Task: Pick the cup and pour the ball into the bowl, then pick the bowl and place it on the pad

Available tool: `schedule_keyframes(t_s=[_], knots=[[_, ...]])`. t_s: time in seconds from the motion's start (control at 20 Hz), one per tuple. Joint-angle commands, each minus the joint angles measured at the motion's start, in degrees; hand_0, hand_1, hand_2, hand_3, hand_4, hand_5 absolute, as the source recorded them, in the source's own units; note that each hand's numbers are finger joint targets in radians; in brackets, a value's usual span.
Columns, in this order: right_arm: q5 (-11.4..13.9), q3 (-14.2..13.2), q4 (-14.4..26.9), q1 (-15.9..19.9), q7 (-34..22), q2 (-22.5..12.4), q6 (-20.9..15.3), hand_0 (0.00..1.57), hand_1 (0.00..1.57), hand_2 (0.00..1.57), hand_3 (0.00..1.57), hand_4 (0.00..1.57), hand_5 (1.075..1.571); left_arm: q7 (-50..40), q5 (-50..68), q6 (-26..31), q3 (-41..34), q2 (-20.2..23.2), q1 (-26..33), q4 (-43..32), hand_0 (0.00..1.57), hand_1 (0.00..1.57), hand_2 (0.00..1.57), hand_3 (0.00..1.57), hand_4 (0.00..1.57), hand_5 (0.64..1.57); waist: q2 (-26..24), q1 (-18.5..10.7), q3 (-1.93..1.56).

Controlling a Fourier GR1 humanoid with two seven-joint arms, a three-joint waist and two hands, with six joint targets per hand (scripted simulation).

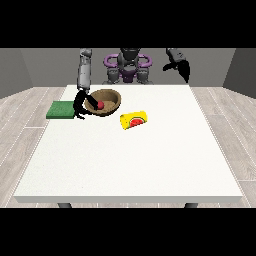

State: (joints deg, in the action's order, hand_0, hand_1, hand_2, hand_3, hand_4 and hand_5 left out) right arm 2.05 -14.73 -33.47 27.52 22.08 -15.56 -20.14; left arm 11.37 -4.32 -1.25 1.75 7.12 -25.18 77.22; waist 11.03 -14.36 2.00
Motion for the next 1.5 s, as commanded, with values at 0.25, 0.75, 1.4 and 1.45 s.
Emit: schedule_keyframes(t_s=[0.25, 0.75, 1.4, 1.45], knots=[[7.3, 9.3, -1.4, 5.1, -28.6, 1.3, -2.1, 1.57, 1.57, 1.57, 0.97, 0.82, 1.564, 1.0, 4.2, 2.3, -7.1, 3.2, 5.1, -10.8, 0.0, 0.0, 0.0, 0.0, 0.99, 1.419, -13.3, 8.6, -1.88], [5.2, 8.3, -11.1, 6.0, -40.3, -4.0, 6.6, 1.57, 1.57, 1.57, 0.77, 0.79, 1.57, 4.5, 3.4, 0.5, -9.4, 3.9, 10.3, -12.0, 0.0, 0.0, 0.0, 0.0, 1.0, 1.418, -15.2, 13.9, -1.98], [-1.5, -3.3, -7.3, 1.4, -22.2, -18.0, 15.3, 1.57, 1.57, 1.57, 0.0, 0.87, 1.571, 9.1, 17.1, 15.4, -25.3, 21.2, 5.4, -13.2, 0.0, 0.0, 0.0, 0.0, 1.31, 1.567, -1.7, 9.6, -2.0], [-0.9, -3.2, -6.1, 1.0, -21.5, -15.7, 12.2, 1.57, 1.57, 1.57, 0.0, 0.86, 1.57, 5.9, 18.2, 16.0, -25.9, 22.8, 3.4, -12.3, 0.0, 0.0, 0.0, 0.0, 1.3, 1.571, -1.5, 8.4, -2.03]])
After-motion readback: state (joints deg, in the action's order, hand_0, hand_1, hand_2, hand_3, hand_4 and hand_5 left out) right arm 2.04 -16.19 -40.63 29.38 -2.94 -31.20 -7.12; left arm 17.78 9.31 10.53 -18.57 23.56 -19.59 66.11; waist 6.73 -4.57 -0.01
